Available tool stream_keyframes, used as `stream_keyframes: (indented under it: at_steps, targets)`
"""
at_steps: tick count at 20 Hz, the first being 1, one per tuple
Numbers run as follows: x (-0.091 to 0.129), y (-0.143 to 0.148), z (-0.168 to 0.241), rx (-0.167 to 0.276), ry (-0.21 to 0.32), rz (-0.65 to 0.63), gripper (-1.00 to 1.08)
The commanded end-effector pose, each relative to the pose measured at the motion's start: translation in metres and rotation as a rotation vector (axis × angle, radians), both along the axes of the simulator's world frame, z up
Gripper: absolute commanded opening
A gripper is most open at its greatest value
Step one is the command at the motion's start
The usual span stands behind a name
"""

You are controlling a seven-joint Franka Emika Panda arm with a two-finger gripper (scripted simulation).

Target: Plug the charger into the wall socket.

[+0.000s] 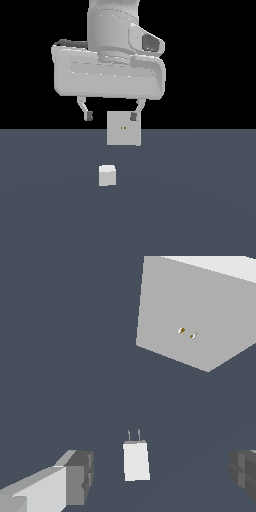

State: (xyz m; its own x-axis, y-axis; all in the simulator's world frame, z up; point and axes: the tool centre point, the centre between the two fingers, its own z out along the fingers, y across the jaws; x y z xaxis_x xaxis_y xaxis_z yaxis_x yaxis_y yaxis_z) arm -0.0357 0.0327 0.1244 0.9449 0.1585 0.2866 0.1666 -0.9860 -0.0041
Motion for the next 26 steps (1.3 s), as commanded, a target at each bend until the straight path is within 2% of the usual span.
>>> stream_keyframes:
  at_steps: [1, 14, 26]
  targets:
    - [-0.005, 0.001, -0.009, 0.003, -0.024, 0.008, 1.0]
    - [-0.02, 0.006, -0.051, 0.021, -0.121, 0.045, 1.0]
    - [-0.023, 0.007, -0.062, 0.025, -0.142, 0.054, 1.0]
